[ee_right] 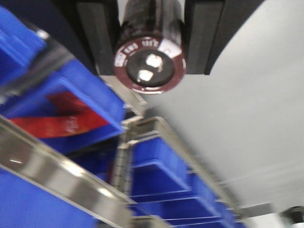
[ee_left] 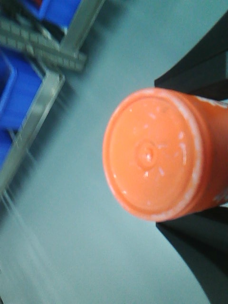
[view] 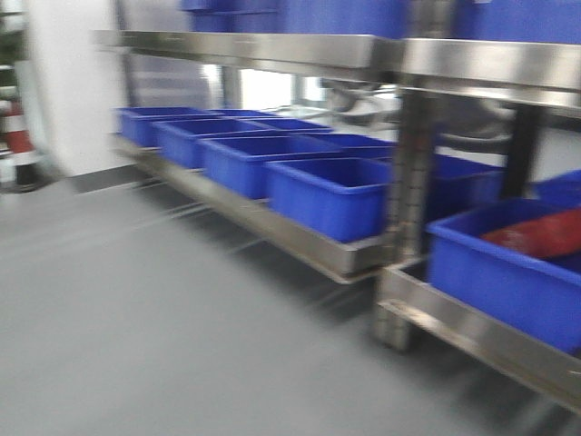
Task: Place cylindrical capacitor in blue bin on shelf
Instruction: 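Drive the base up to the steel shelf of blue bins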
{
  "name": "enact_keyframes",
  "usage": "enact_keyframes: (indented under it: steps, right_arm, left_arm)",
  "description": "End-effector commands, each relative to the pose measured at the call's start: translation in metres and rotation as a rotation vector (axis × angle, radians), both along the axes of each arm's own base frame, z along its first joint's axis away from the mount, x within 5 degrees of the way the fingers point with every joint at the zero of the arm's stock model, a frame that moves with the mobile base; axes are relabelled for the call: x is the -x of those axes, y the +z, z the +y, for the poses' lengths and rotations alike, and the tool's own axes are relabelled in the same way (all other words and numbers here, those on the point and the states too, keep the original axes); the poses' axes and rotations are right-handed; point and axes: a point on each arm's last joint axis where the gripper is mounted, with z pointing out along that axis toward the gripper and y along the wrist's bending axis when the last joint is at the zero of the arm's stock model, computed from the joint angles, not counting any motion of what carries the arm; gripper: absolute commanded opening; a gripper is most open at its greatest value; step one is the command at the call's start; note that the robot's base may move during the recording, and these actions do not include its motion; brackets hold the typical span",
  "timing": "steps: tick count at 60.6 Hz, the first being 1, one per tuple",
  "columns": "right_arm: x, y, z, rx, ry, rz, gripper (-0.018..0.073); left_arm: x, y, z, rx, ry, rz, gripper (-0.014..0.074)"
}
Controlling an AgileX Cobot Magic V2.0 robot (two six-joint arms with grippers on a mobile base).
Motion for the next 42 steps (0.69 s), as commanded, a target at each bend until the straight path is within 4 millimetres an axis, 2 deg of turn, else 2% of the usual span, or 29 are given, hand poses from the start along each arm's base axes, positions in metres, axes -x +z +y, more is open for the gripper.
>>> enact_keyframes:
  steps: [1,42]
  right_arm:
    - [-0.0001,0.0046,-0.0002,0.003,0.0,-0.032,-0.007]
    - [-0.0001,0.0046,-0.0002,0.003,0.0,-0.032,-0.007]
  left_arm:
    - [0.0001,0.002,-0.0008,0.01,-0.005,-0.021,-0.0111]
    - [0.0001,0.002,-0.0008,0.01,-0.005,-0.021,-0.0111]
